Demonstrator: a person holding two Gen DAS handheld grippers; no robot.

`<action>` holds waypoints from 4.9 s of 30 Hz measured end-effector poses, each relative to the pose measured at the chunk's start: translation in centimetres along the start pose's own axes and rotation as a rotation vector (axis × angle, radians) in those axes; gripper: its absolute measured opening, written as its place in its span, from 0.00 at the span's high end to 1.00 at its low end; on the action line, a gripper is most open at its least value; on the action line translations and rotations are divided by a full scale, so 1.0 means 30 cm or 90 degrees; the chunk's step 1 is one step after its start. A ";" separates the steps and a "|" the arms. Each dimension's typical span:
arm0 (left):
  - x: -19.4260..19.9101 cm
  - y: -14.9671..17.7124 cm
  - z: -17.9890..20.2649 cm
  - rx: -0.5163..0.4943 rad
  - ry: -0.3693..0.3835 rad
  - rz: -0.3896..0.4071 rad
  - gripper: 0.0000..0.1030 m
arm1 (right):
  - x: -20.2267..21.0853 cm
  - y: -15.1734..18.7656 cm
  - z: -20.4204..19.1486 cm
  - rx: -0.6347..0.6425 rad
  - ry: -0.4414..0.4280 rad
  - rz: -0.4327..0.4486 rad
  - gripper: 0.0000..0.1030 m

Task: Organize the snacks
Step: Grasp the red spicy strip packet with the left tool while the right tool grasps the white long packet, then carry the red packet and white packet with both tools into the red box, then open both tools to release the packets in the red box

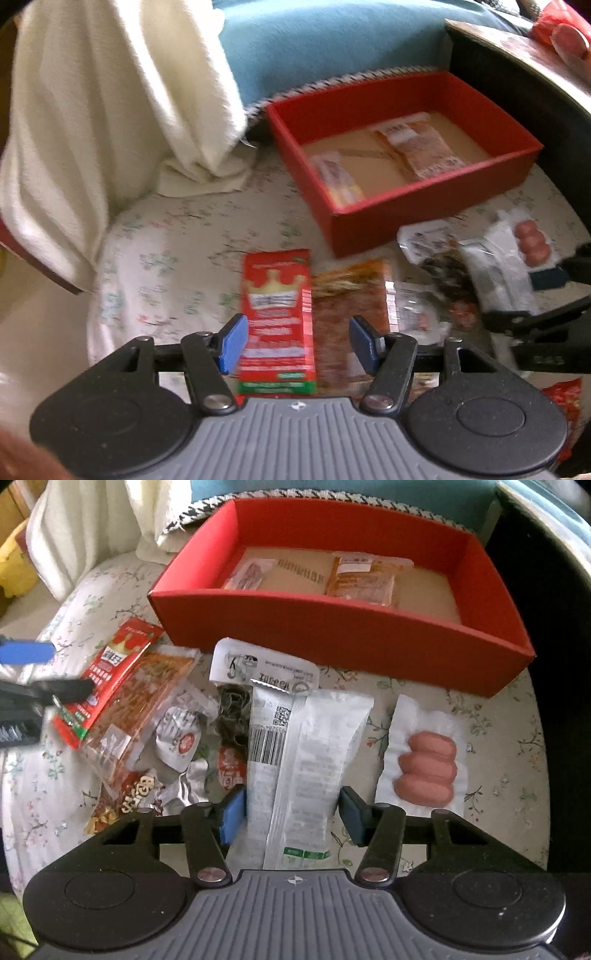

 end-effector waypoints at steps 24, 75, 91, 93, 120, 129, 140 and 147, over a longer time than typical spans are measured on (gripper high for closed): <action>-0.222 0.074 -0.132 0.129 -0.027 -0.104 0.49 | 0.067 -0.030 0.025 -0.036 -0.036 0.051 0.43; -0.002 -0.218 0.085 0.091 0.072 0.067 0.62 | 0.234 -0.255 0.143 -0.093 -0.042 0.235 0.47; -0.159 -0.373 0.143 0.073 0.052 0.085 0.62 | 0.119 -0.413 0.273 -0.096 0.002 0.230 0.47; -0.190 -0.384 0.144 0.077 0.047 0.081 0.62 | 0.079 -0.429 0.287 -0.097 0.008 0.219 0.47; -0.421 -0.342 0.206 0.076 0.013 0.009 0.49 | -0.225 -0.394 0.321 -0.085 0.026 0.092 0.31; -0.321 -0.371 0.169 0.095 0.018 0.042 0.46 | -0.124 -0.396 0.297 -0.082 0.034 0.138 0.19; -0.164 -0.373 0.132 0.097 0.017 0.089 0.44 | 0.124 -0.390 0.252 -0.078 0.042 0.251 0.10; -0.063 -0.284 0.091 0.090 0.028 0.085 0.37 | 0.330 -0.332 0.188 0.006 0.117 0.379 0.00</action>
Point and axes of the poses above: each gripper's, at about its wrist camera, not at the fingertips, and x roughly against the way its jaws point, z to its right, y to its underside, the point moved 4 cm from there along -x, roughly the way its jaws point, and after that the axes turned 15 degrees about z, right-handed, at the moved point
